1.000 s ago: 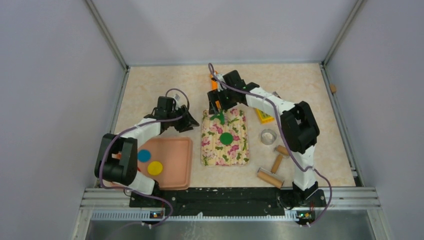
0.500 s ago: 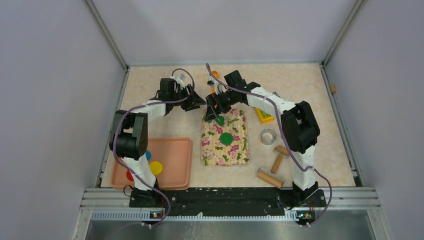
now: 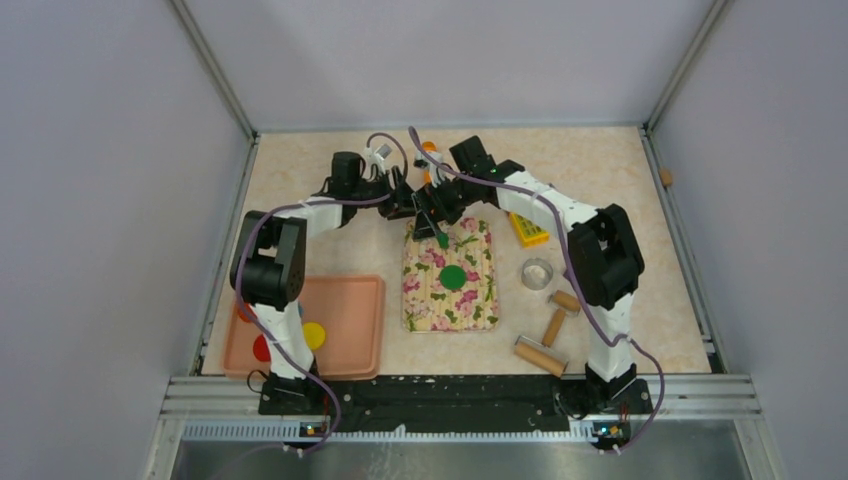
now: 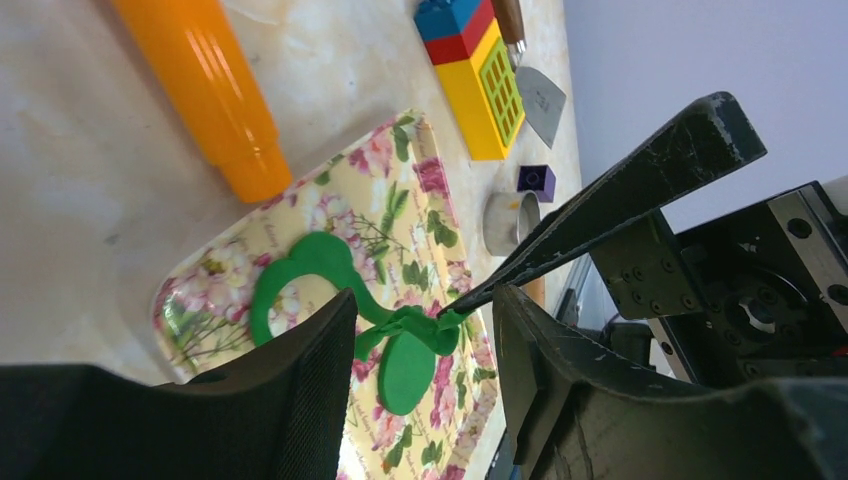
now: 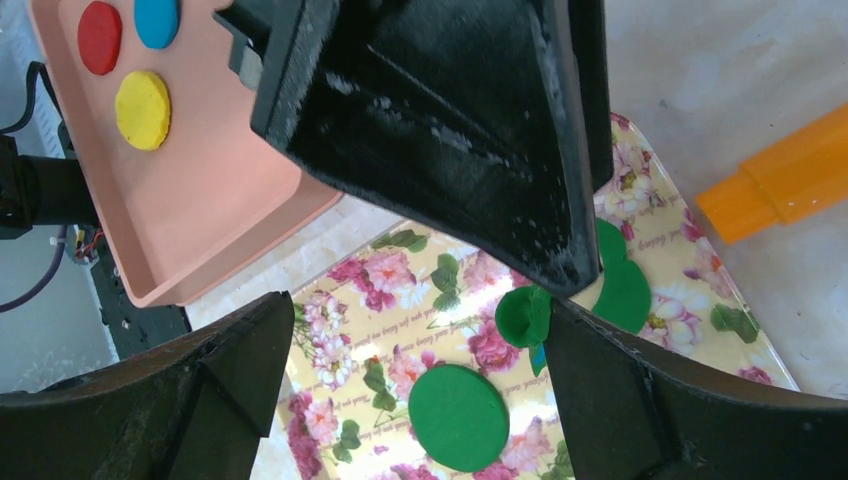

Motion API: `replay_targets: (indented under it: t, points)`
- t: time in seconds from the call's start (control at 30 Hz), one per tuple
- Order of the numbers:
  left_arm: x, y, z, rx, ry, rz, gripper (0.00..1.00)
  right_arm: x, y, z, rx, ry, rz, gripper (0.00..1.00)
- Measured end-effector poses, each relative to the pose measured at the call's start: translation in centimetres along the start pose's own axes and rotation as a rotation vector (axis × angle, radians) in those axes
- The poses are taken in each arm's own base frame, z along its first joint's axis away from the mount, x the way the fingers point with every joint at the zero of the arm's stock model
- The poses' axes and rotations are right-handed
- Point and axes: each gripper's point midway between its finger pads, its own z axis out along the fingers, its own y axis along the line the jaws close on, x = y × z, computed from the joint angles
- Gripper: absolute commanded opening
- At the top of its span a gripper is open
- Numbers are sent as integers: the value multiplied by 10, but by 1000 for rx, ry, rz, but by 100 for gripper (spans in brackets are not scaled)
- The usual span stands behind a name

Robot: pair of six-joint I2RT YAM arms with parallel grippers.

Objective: Roll out the dumpling wrappers from the dough

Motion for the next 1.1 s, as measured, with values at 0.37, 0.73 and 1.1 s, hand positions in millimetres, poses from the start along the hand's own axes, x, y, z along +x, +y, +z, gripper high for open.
replay_targets:
  t: [0.37, 0.73, 1.1]
  points:
    - [9, -3, 12, -11, 60, 58, 55, 0, 1, 0, 1, 1, 31, 95]
    - [5, 14, 13, -114, 46, 71, 56, -9, 6, -3, -1, -28, 60, 96]
    - [-12, -6, -16, 117, 28, -15, 56, -12, 12, -10, -69, -42, 131, 97]
